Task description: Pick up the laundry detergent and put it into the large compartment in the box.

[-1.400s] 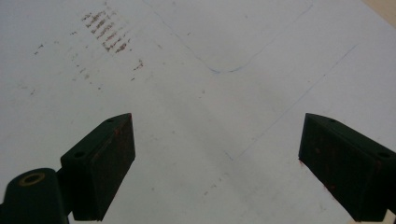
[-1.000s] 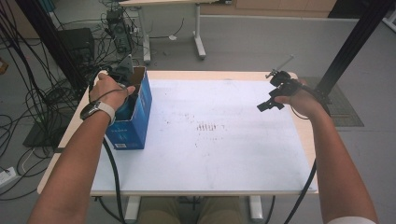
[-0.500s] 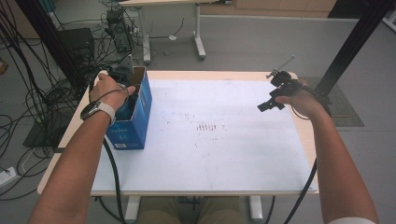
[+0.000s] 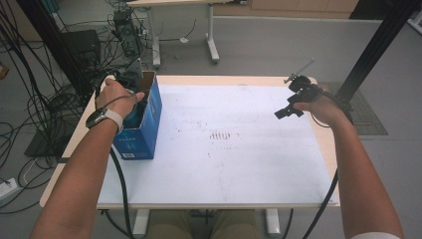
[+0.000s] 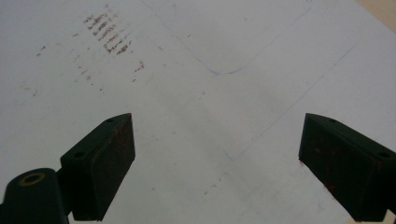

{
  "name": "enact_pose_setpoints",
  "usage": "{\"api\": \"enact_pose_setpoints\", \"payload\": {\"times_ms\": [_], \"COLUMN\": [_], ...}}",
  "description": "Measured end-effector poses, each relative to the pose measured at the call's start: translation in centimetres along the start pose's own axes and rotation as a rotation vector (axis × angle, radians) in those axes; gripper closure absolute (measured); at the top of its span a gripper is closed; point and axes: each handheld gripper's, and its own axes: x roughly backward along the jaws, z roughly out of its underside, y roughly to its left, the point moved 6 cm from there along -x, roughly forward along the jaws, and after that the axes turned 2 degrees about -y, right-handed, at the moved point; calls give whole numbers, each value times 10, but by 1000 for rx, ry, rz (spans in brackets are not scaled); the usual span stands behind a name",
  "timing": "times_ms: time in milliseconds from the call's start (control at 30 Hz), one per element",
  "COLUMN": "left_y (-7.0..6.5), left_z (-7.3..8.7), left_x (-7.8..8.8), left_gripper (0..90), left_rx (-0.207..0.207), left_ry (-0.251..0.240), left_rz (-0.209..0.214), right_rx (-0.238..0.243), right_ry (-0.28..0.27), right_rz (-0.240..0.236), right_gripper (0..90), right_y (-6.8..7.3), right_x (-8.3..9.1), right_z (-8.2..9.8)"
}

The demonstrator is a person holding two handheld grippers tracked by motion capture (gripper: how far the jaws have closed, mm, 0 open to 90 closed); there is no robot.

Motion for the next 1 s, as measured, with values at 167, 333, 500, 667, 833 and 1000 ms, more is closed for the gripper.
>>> {"api": "enact_pose_setpoints", "payload": {"times_ms": [167, 333, 500, 667, 833, 1000], "left_y": [0, 0, 0, 0, -1, -2], "left_z": [0, 0, 0, 0, 0, 0], "left_x": [0, 0, 0, 0, 0, 0], "left_gripper": [373, 373, 372, 372, 371, 369], "left_rx": [-1, 0, 0, -4, -4, -9], "left_ry": [-4, -5, -8, -7, -10, -11], "left_rz": [-1, 0, 2, 1, -2, -1], "right_rx": [-3, -5, -6, -6, -8, -7], "right_ry": [2, 1, 0, 2, 1, 2], "right_rz": [0, 1, 0, 1, 1, 0], "right_gripper": [108, 107, 107, 107, 107, 107], "right_y": [0, 0, 0, 0, -1, -1], "right_x": [0, 1, 0, 0, 1, 0], "right_z": [0, 0, 1, 1, 2, 2]}}
